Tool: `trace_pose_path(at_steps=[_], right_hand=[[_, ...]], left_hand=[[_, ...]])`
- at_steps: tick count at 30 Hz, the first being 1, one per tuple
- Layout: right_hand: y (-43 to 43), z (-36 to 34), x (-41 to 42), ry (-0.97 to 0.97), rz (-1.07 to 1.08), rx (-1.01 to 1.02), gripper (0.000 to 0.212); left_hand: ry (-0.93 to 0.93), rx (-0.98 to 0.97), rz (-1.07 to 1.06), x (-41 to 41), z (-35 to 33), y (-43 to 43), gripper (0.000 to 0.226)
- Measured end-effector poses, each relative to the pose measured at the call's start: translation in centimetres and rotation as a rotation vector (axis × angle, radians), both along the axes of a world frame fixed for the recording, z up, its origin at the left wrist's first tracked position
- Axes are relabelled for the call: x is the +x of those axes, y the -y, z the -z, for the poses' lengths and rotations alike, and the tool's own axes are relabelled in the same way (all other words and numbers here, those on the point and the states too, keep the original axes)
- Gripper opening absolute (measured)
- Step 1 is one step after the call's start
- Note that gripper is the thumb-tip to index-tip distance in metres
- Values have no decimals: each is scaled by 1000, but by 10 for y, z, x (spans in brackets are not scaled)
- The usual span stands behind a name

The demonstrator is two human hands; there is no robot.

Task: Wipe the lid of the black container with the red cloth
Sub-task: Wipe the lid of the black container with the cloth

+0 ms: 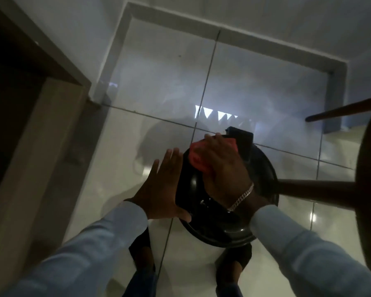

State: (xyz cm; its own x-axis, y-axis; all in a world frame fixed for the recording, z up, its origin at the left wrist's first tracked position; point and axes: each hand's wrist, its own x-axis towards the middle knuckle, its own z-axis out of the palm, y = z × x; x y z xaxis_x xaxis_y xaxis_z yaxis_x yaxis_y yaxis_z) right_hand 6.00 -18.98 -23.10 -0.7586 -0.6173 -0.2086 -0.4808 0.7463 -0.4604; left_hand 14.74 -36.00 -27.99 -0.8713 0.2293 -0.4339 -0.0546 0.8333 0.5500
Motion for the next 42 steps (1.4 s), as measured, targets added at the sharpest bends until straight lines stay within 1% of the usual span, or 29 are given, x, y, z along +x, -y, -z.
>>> trace_pose_path(at_steps=[2,4,7,9,11,12,14,15,16,17,19,21,22,24,26,29,30,32,34,36,39,40,42], right_hand=[[3,18,12,-34,-85,93,58],[8,27,19,-65,-60,119,66],[11,31,30,-98,-36,113,55],[0,34,44,-147,-120,99,51],[-15,32,48,-168,-184,164,55],[-16,31,46,-160,-151,199,58],[-3,31,39,-95,27,224,61],[8,31,39,-65,109,225,60],[18,31,42,-53,145,222,59],[22,32,48,-57,128,209,56],[12,32,60,-73,10,178,53],[-9,31,59,-90,-69,179,56],[-16,31,53,-96,-41,189,60],[-16,32,35,-89,136,184,65],[-1,34,25,-74,252,196,64],[8,41,29,-126,196,194,59],[4,42,29,-126,172,175,58],[-6,44,21,-120,124,152,58],[-16,44,5,-127,136,153,57],[-30,44,-6,-127,256,140,57],[-48,42,-1,-75,506,77,61],[-48,43,0,-56,557,82,63],[-43,45,-3,-52,584,150,62]], left_hand=[[-42,15,31,-2,10,-1,148],[-84,27,60,-2,18,1,146],[-132,17,86,-1,23,7,141],[-133,3,109,1,23,8,141],[-131,-12,121,0,21,9,142],[-135,-28,125,-1,20,10,142],[-138,-43,123,-1,20,11,142],[-134,-36,126,-1,20,12,142],[-125,-28,130,0,20,12,141],[-117,-27,133,0,19,12,141],[-107,-47,141,0,17,12,141],[-110,-79,149,0,15,13,141],[-115,-99,151,0,15,13,141],[-128,-130,161,-1,15,13,142],[-151,-100,194,-6,16,11,144],[-131,43,245,-22,16,9,151],[-123,56,257,-26,15,9,153],[-132,21,294,-31,15,10,152],[-159,-53,339,-31,15,11,150],[-182,-122,358,-29,13,11,150],[-169,-169,367,-29,8,10,151],[-167,-184,370,-29,6,9,151],[-159,-191,370,-31,2,7,152]])
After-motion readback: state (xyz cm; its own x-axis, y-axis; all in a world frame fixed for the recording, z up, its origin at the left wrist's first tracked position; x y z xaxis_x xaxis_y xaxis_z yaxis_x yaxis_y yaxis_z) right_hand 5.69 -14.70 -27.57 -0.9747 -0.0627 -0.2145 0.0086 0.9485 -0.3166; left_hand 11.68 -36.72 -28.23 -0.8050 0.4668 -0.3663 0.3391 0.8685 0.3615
